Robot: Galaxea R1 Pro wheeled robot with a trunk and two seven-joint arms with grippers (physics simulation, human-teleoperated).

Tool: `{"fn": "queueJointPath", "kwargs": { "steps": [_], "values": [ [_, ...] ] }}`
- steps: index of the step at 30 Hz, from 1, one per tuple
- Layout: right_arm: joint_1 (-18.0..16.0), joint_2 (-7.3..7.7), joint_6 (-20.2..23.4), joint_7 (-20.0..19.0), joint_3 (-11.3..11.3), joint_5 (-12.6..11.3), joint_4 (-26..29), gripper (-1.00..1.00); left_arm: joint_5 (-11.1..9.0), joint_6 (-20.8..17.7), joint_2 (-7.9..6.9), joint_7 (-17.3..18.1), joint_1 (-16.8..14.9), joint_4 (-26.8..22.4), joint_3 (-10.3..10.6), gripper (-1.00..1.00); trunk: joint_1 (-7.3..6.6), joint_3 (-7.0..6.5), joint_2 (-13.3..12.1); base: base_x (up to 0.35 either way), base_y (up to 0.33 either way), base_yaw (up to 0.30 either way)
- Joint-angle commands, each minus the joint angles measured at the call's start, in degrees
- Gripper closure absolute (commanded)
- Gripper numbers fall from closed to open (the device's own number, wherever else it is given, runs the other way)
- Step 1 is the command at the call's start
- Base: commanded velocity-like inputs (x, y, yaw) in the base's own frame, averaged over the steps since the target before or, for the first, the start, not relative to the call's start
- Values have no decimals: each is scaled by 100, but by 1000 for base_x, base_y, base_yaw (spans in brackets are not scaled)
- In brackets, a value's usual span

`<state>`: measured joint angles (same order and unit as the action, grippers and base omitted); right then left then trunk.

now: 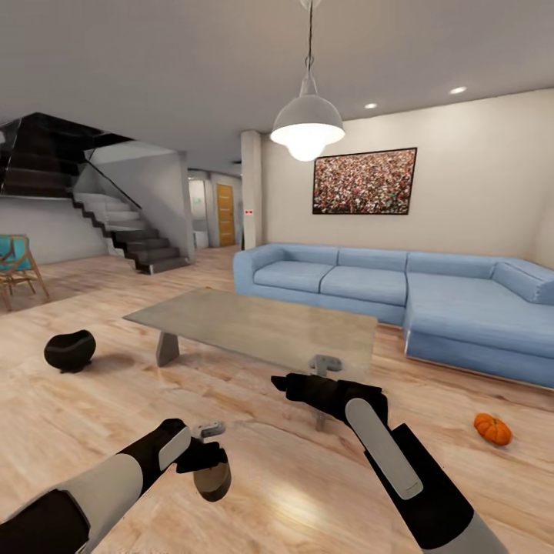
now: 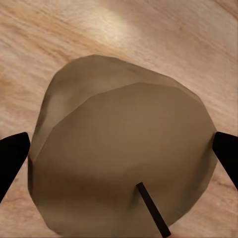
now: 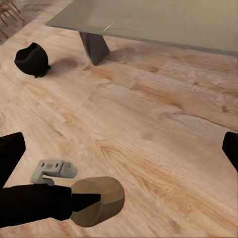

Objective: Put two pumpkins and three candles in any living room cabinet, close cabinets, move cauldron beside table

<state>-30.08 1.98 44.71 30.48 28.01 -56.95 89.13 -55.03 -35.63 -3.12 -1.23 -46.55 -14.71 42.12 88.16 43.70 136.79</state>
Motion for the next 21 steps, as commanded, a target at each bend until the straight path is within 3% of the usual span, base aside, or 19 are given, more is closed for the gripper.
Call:
{"fn": "queueJointPath", "kwargs": {
  "steps": [1, 13, 21],
  "values": [
    [-7, 4, 3, 60, 12, -53, 7, -100, -34, -16, -4, -17, -3, -14, 24, 100, 0, 5, 3, 95, 227, 289],
    [-7, 4, 3, 55, 29, -53, 7, -100, -34, -14, -5, -14, -3, -14, 25, 100, 0, -22, 3, 65, 182, 289],
    [-7, 4, 3, 55, 33, -53, 7, -100, -34, -9, -4, -15, -3, -14, 25, 100, 0, -39, 3, 115, 93, 289]
  ]
}}
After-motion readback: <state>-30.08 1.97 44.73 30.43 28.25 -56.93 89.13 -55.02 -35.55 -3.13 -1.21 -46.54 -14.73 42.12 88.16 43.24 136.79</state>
